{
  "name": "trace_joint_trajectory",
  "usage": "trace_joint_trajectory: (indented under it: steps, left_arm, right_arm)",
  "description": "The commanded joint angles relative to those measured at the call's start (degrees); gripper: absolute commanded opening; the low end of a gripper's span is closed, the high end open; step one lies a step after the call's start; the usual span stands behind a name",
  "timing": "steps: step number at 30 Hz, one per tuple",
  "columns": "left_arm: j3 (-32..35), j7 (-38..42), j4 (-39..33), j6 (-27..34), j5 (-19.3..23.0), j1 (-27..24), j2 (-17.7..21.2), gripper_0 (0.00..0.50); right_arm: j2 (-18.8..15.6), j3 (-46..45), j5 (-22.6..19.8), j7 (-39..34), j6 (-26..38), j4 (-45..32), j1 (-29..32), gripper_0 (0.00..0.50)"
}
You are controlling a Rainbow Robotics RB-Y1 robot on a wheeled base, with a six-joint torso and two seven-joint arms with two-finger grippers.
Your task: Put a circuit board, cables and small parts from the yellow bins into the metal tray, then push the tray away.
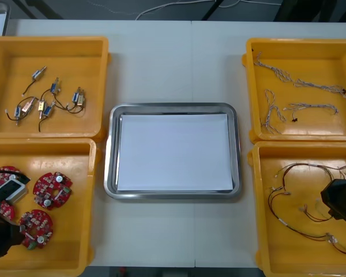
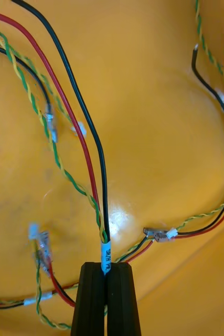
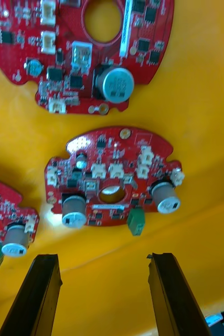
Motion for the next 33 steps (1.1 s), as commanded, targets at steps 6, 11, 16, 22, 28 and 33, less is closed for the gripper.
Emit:
trace_joint_trajectory:
  steps: [6, 11, 16, 22, 28, 33]
  left_arm:
    - [-2.7, 1.4, 0.3, -0.4, -4.5, -1.9, -1.8, 0.5]
    - [-3.5, 1.1, 0.6, -0.9, -5.1, -1.9, -1.8, 0.5]
    - [-4.4, 0.9, 1.0, -1.5, -5.4, -1.8, -2.1, 0.5]
    - [-4.5, 0.1, 1.0, -1.8, -5.9, -0.9, -3.2, 0.5]
    - [-4.5, -1.3, 1.0, -3.2, -6.3, 0.5, -3.5, 0.5]
    - [-4.5, -2.6, 1.0, -4.4, -6.4, 1.8, -3.5, 0.5]
  right_arm:
    - [-2.8, -5.8, -2.5, 13.7, 6.9, -8.3, -3.3, 0.0]
    - [-3.2, -8.1, -4.4, 20.7, 6.9, -10.2, -5.2, 0.0]
    - [-3.8, -9.7, -8.3, 28.1, 6.9, -10.5, -6.9, 0.0]
    - [-3.8, -9.9, -9.8, 37.6, 6.9, -11.6, -8.2, 0.0]
    - [-4.4, -9.9, -11.2, 45.9, 6.9, -14.2, -8.2, 0.0]
    - [-5.7, -9.9, -14.5, 51.6, 6.9, -16.1, -8.4, 0.0]
